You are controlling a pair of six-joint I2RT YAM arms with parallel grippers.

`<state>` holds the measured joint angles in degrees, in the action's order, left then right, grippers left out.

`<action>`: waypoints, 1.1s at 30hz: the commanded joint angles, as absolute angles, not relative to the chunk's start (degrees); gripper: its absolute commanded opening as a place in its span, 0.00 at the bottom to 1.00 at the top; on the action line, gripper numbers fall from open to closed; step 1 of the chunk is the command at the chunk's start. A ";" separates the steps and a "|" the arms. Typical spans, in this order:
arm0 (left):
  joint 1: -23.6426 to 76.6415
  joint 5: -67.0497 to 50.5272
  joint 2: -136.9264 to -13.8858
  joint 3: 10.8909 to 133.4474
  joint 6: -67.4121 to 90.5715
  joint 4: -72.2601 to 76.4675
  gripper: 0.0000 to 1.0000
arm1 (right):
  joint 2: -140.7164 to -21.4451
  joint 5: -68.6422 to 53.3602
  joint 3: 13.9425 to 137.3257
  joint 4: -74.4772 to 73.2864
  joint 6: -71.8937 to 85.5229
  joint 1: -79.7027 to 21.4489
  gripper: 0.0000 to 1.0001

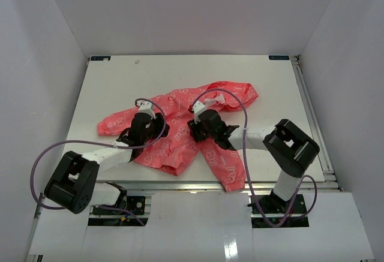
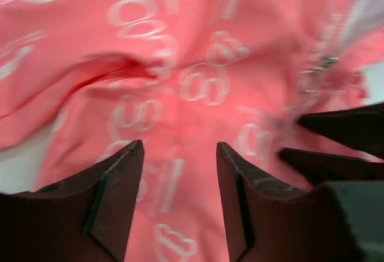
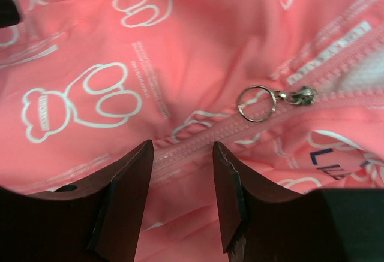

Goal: Zip up the jacket

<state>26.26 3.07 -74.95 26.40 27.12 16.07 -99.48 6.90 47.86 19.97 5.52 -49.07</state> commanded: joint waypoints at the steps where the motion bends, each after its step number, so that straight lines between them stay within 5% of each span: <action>1: 27.34 -6.95 -66.63 32.34 20.02 10.14 0.64 | -95.01 14.18 46.17 25.39 10.97 -51.78 0.52; 10: 28.58 -16.49 -79.69 42.02 11.43 4.36 0.64 | -81.35 16.29 43.35 19.61 8.87 -45.91 0.55; 21: 32.83 -11.05 -95.73 46.43 11.31 6.46 0.62 | -79.32 9.58 39.18 21.07 7.38 -42.47 0.56; 23: 33.05 -10.21 -97.36 46.33 11.69 6.99 0.50 | -80.00 9.20 39.21 21.73 7.20 -42.36 0.56; 25: 33.05 -8.52 -98.52 46.33 11.84 6.93 0.04 | -80.58 8.54 39.41 22.24 6.97 -42.24 0.56; 33: 33.05 -6.66 -86.90 37.36 13.65 17.14 0.00 | -82.56 4.87 41.73 23.99 5.10 -42.08 0.54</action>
